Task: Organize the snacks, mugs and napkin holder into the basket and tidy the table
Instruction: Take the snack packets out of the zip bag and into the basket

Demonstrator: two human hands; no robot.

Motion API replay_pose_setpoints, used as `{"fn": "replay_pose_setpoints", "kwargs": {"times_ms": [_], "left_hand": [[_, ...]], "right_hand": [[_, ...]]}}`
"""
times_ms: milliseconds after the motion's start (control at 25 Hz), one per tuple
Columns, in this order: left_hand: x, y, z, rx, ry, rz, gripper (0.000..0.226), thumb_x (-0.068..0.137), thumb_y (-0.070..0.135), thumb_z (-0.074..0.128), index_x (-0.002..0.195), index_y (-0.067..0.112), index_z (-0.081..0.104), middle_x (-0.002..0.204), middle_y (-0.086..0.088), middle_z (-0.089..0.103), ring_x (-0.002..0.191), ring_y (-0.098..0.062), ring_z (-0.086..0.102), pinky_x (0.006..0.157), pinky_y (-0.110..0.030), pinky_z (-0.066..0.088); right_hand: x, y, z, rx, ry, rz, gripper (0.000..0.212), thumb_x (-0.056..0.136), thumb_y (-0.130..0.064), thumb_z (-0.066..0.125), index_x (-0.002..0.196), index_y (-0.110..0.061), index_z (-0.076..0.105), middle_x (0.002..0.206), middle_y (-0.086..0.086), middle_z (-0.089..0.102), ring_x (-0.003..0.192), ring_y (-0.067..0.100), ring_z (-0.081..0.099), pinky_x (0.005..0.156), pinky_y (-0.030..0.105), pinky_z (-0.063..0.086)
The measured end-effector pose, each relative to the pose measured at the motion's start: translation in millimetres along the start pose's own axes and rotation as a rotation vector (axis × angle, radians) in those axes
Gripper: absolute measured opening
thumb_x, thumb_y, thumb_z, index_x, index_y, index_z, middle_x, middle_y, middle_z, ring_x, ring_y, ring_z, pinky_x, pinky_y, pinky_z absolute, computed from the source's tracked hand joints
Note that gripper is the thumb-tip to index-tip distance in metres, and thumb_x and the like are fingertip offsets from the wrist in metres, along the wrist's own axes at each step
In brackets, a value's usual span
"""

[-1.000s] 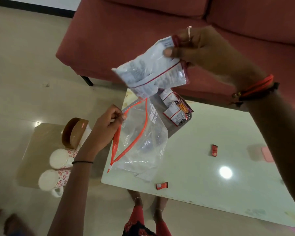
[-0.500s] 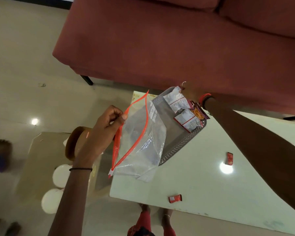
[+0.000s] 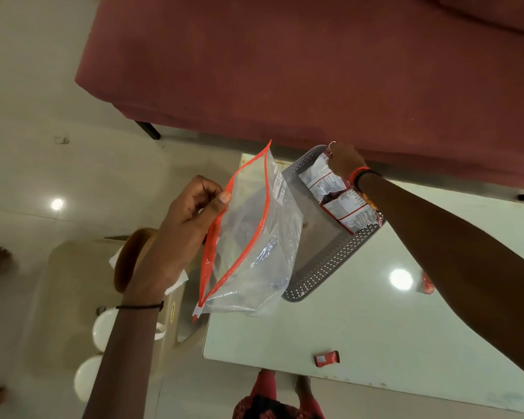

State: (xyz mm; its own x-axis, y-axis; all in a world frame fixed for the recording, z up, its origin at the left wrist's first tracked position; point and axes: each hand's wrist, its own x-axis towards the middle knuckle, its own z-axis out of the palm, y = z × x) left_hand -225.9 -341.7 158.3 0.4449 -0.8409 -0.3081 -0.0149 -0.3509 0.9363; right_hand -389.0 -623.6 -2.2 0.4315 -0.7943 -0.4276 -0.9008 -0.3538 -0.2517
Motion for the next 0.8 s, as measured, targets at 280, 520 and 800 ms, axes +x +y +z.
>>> {"fn": "replay_pose_setpoints", "kwargs": {"times_ms": [280, 520, 800], "left_hand": [[-0.1, 7.1, 7.8, 0.044, -0.044, -0.013, 0.014, 0.094, 0.018, 0.049, 0.081, 0.022, 0.049, 0.057, 0.017, 0.056, 0.049, 0.003, 0.057, 0.045, -0.005, 0.04], [-3.8, 18.9, 28.4, 0.144, -0.14, 0.052, 0.012, 0.091, 0.028, 0.051, 0.08, 0.024, 0.05, 0.067, 0.022, 0.064, 0.047, 0.002, 0.052, 0.048, -0.006, 0.039], [-17.6, 30.1, 51.9, 0.251, -0.025, -0.016, 0.011, 0.095, 0.02, 0.051, 0.089, 0.011, 0.05, 0.087, 0.009, 0.071, 0.053, -0.003, 0.055, 0.054, -0.016, 0.046]], "right_hand": [[-28.8, -14.2, -31.2, -0.06, 0.111, 0.024, 0.042, 0.091, -0.014, 0.058, 0.131, -0.007, 0.047, 0.128, 0.018, 0.055, 0.119, 0.035, 0.052, 0.096, 0.046, 0.048], [-140.1, -30.3, -53.9, 0.188, -0.449, -0.406, 0.124, 0.05, -0.048, 0.087, 0.149, -0.031, 0.013, 0.157, 0.005, 0.008, 0.146, 0.025, 0.008, 0.116, 0.045, 0.02], [-212.0, -18.7, -41.9, 0.977, -0.456, -0.069, 0.041, 0.085, -0.019, 0.068, 0.125, -0.015, 0.059, 0.119, 0.003, 0.067, 0.109, 0.022, 0.063, 0.086, 0.031, 0.053]]}}
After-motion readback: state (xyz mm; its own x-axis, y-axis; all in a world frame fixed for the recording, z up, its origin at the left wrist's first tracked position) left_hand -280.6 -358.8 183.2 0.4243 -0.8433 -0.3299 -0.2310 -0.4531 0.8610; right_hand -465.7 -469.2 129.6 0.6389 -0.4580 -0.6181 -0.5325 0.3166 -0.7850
